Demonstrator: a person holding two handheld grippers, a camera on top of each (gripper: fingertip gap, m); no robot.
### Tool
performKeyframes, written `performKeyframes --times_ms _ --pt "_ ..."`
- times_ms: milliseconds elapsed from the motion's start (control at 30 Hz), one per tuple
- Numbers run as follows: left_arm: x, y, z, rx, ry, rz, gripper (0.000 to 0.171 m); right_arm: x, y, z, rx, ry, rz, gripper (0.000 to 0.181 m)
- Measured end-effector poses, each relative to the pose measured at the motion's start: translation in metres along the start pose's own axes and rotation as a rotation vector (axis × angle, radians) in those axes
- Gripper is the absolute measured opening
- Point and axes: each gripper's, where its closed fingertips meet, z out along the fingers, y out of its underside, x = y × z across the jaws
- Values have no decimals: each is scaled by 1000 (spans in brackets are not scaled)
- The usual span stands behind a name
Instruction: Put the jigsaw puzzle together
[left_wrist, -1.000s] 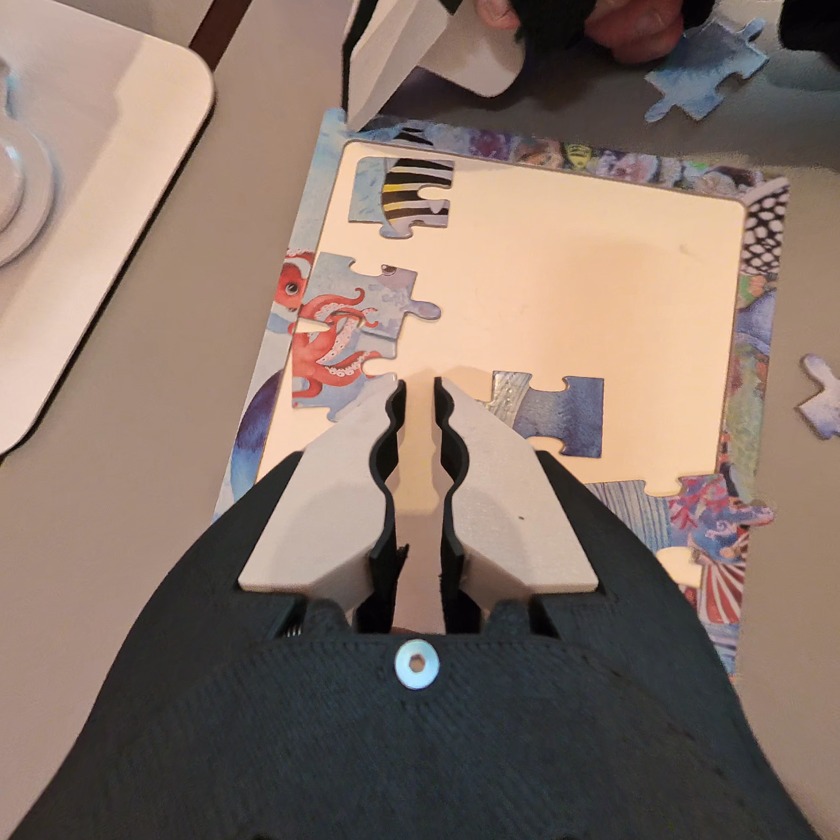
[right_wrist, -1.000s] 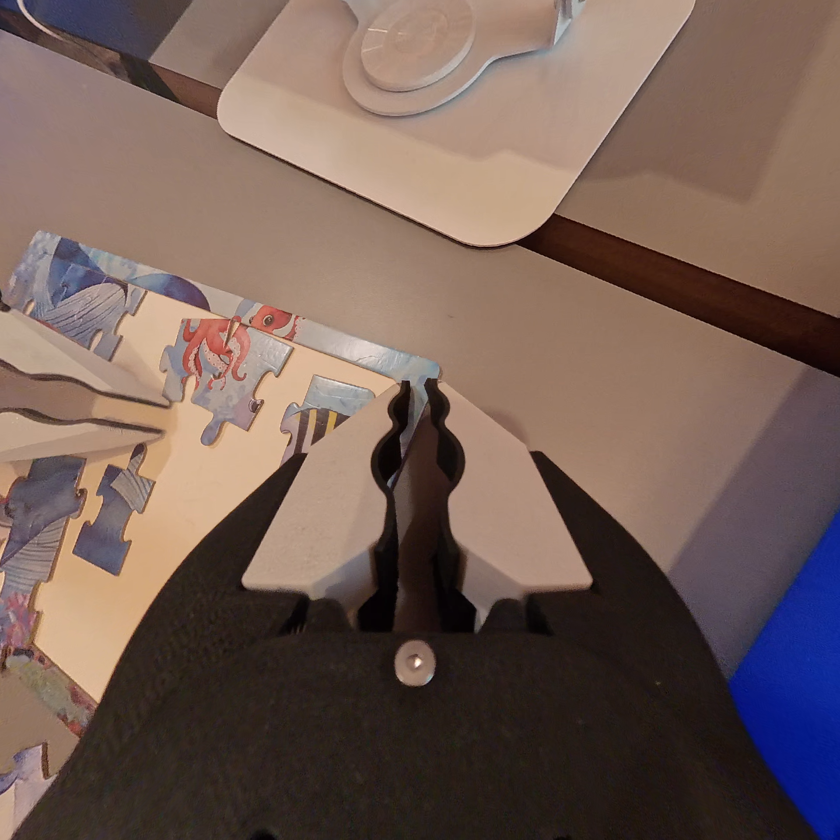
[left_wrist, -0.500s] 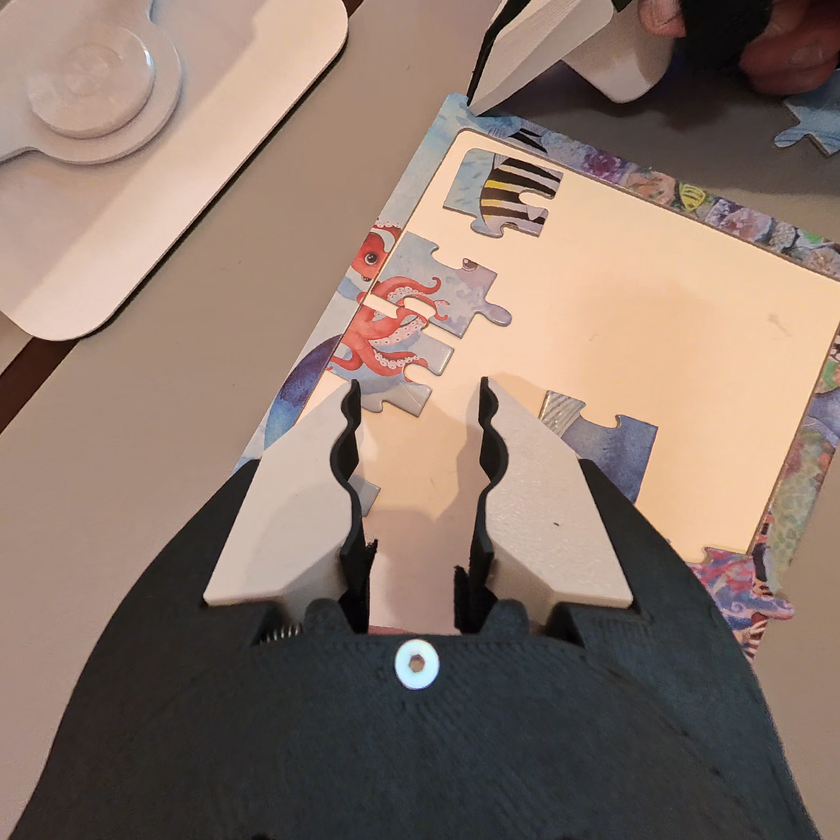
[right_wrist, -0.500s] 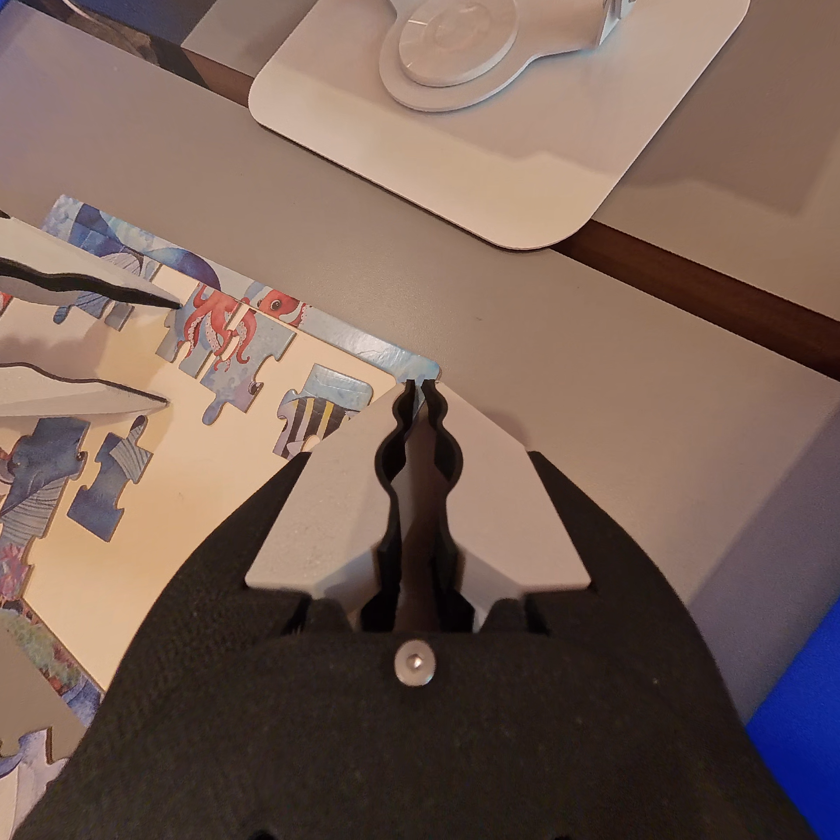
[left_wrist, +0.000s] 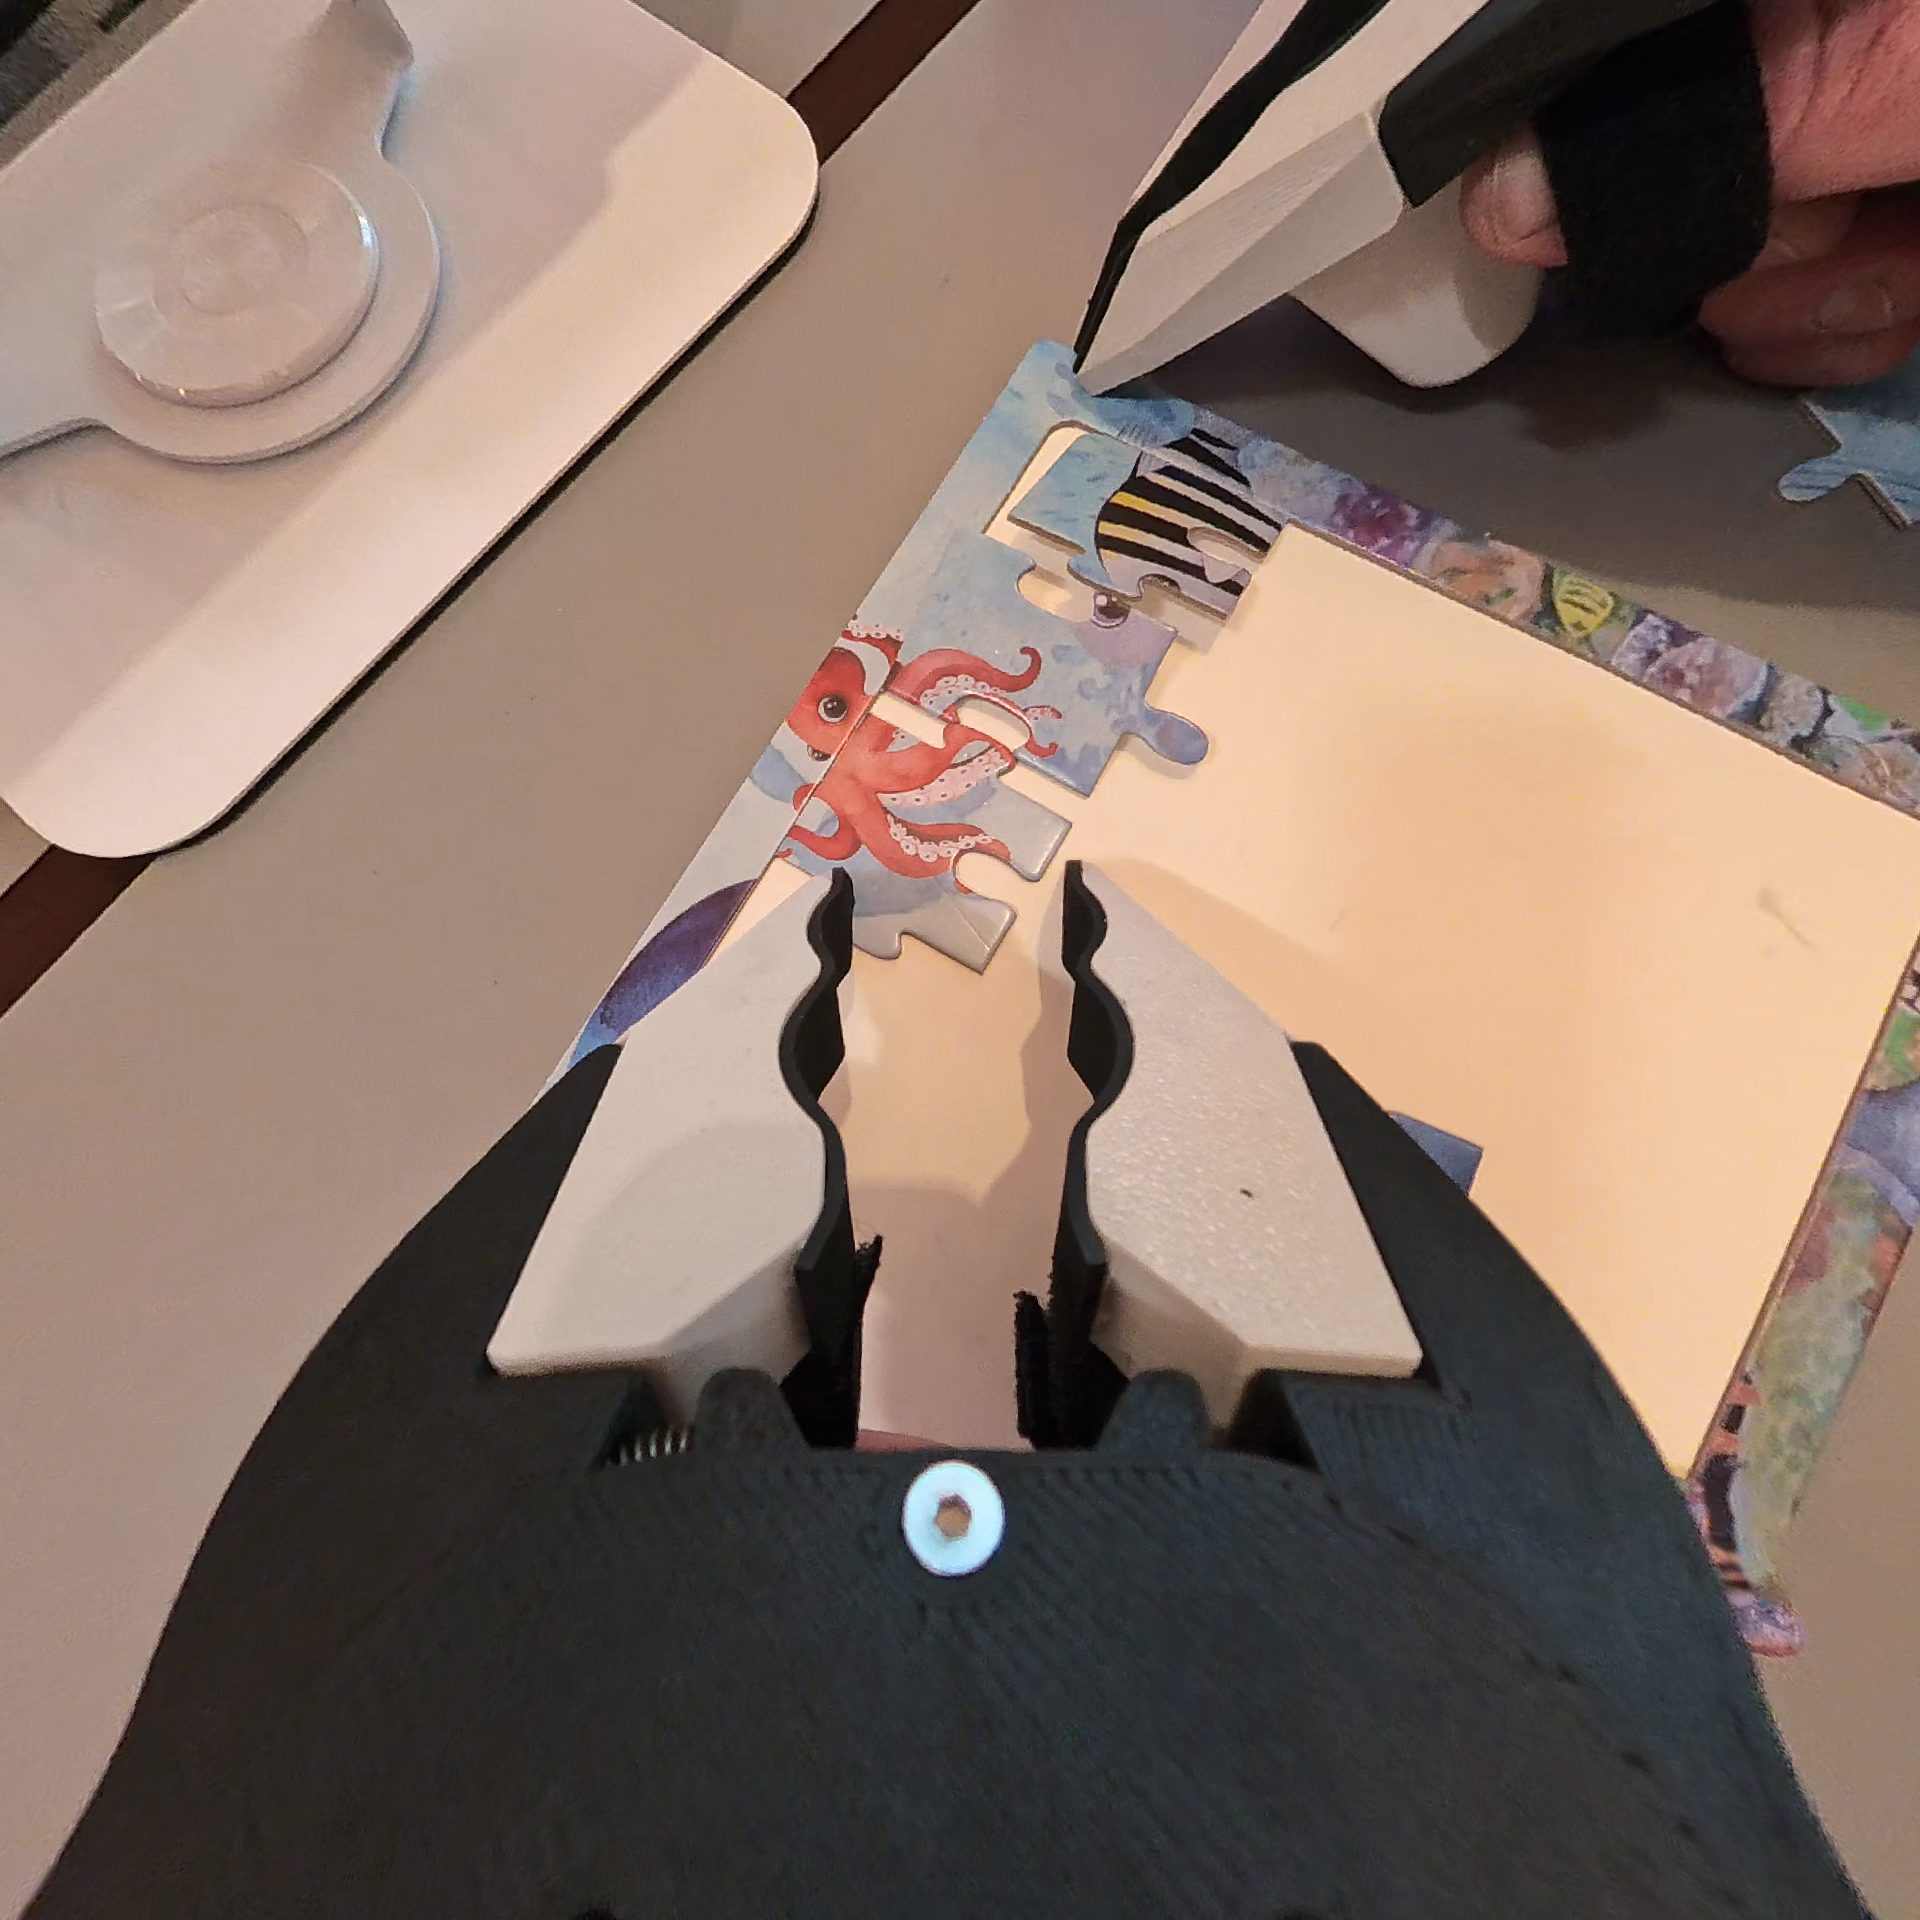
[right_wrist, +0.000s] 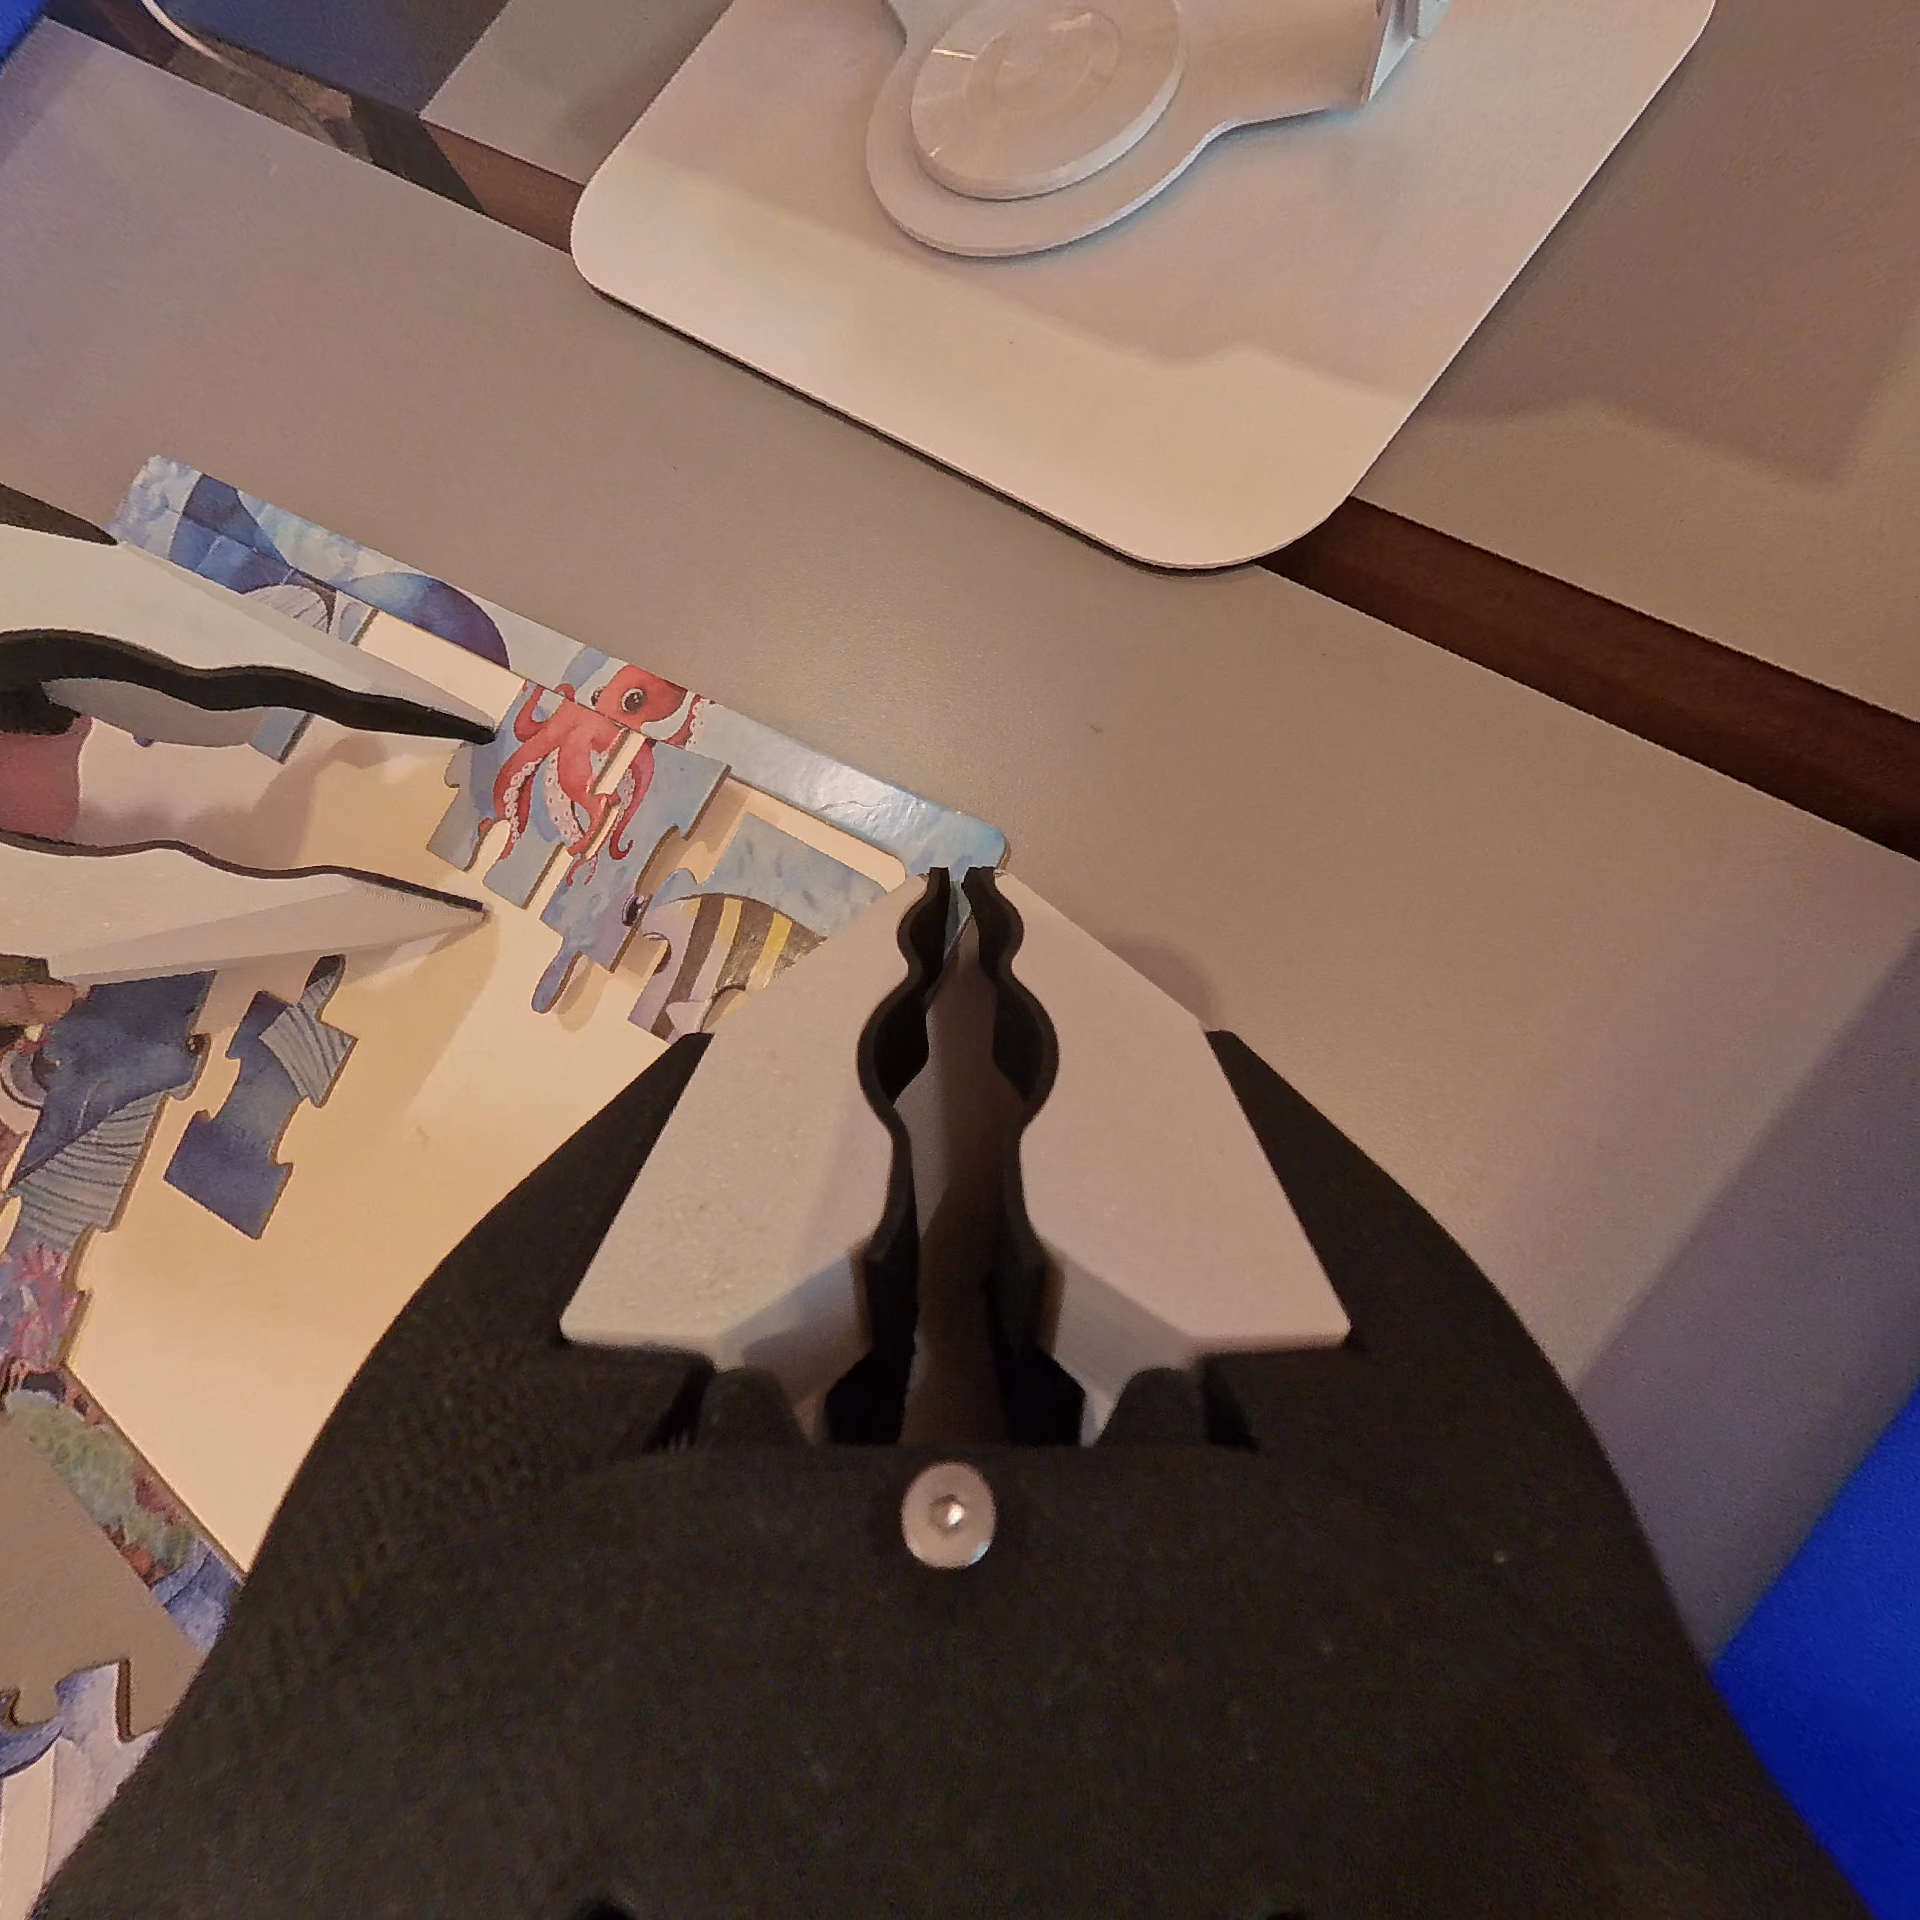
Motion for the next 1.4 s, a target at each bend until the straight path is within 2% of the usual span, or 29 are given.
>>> performKeyframes --times_ms 233,333,467,600,733,933,1067,1133,1267,1400 --pt "-8 -2 -4 8 -72 34 48 0 0 -1 -4 -20 18 4" --pt "7 -9 -7 43 -28 116 47 1 -1 -1 -1 -17 19 7" --pt "20 -13 0 45 -41 233 46 2 -6 -5 34 -8 -8 7" --pt "27 -19 5 54 -44 257 46 -22 -15 -15 84 -139 -96 14" --pt "28 -22 9 55 -47 268 45 -37 -8 -18 38 -206 -187 29" --pt "29 -25 16 51 -16 249 38 -39 2 -13 -37 -208 -172 26" --pt "27 -26 17 46 -3 242 41 -45 7 -22 -122 -159 -294 44" --pt "28 -25 17 43 7 242 41 -40 12 -21 -172 -80 -370 44" --pt "28 -25 17 39 8 242 41 -42 21 -9 -212 -41 -468 41" --pt "27 -26 17 36 12 246 41 -41 19 -7 -196 -15 -497 20"
